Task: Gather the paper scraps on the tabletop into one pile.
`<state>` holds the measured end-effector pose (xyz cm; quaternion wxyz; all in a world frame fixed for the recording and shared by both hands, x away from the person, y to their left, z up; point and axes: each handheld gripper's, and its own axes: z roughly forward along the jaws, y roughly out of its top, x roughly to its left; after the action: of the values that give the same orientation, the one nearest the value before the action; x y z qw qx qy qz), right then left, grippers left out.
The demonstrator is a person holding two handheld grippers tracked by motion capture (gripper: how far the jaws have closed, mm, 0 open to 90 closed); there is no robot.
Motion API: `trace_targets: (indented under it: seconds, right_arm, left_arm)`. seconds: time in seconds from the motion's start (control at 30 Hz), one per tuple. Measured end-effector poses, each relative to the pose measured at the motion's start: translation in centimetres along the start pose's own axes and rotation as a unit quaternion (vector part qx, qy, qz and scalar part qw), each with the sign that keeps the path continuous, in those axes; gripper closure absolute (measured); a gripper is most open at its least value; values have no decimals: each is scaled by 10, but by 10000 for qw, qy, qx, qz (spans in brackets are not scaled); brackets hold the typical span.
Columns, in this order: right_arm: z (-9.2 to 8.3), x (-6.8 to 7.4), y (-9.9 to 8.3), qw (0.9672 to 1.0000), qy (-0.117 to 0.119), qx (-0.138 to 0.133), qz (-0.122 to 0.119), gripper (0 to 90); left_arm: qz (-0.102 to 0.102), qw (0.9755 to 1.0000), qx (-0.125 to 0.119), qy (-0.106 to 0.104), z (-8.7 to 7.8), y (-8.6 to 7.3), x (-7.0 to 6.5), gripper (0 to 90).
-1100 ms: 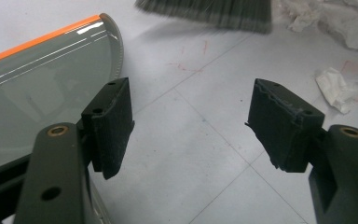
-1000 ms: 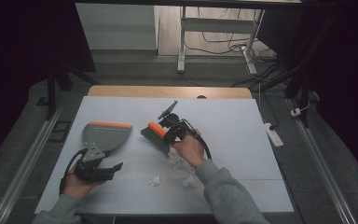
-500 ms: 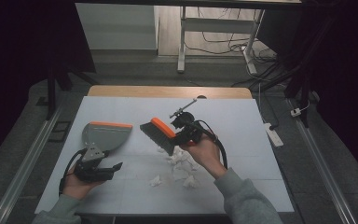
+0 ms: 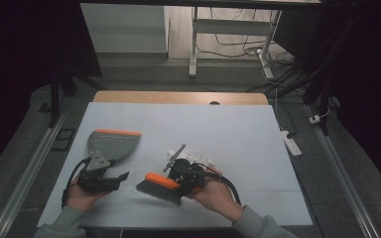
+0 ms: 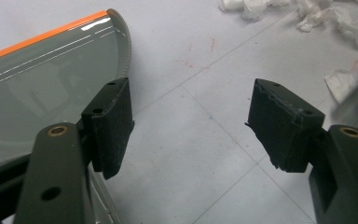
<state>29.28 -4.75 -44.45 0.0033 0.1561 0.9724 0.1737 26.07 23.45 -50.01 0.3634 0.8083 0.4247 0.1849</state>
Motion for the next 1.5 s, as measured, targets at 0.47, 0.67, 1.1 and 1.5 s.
trace_targets:
  seconds: [0.47,0.67,1.1,1.5]
  right_arm:
    - [13,-37,-1,9968,-574,345,436,676]
    - [0,-62,-14,9921,-943,59,823,676]
    - [-76,-62,-39,9890,-966,-869,706,675]
    - [-44,-28,-81,9979,-601,61,-223,675]
  left_arm:
    - [-7,10000,17,-8,1,-1,1,309]
    - [8,10000,9,14,2,-1,1,310]
    - [18,10000,19,2,2,-1,0,309]
    - [19,10000,46,9,4,0,-1,310]
